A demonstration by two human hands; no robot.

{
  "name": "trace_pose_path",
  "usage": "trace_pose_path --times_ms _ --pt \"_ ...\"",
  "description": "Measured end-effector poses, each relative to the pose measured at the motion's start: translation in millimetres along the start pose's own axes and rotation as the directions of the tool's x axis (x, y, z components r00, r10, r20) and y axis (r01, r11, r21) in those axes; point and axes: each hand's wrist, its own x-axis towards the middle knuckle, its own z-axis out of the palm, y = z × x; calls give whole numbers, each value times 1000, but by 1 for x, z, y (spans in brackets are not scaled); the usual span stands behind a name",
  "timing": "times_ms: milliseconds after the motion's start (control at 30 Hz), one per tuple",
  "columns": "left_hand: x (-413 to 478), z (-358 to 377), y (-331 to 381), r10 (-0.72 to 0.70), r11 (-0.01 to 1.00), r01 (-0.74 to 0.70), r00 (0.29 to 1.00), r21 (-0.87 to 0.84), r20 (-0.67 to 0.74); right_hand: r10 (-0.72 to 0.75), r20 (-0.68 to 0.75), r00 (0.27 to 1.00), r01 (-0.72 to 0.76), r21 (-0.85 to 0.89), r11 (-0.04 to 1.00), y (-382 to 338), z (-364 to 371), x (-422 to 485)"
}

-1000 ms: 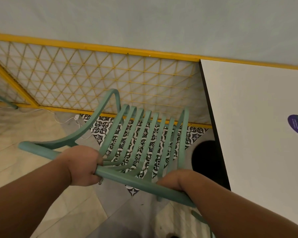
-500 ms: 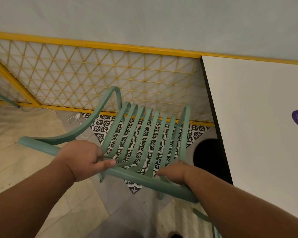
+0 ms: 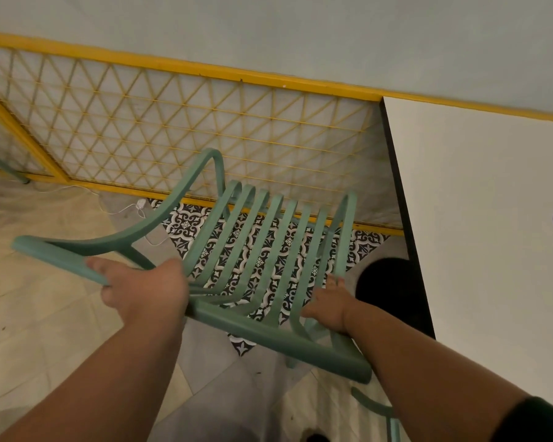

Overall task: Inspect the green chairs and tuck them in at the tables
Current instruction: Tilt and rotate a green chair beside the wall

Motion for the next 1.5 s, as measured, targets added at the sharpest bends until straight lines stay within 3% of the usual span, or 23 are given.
trace_pose_path --times_ms 167,500,1100,1267,1500 --pt "-5 2 2 96 995 -93 994 42 -58 6 -61 998 -10 -70 998 7 4 38" --pt "18 3 23 151 984 -154 988 94 30 -27 -122 992 18 -77 997 -18 -5 29" --pt "74 -9 49 257 948 -275 959 163 122 -23 -46 999 19 -80 997 -71 11 15" --pt "92 -4 55 277 933 -304 948 192 156 -146 73 987 160 -264 951 -67 25 52" --pt "111 -8 60 326 894 -367 926 257 190 -191 105 976 213 -273 938 -83 28 33"
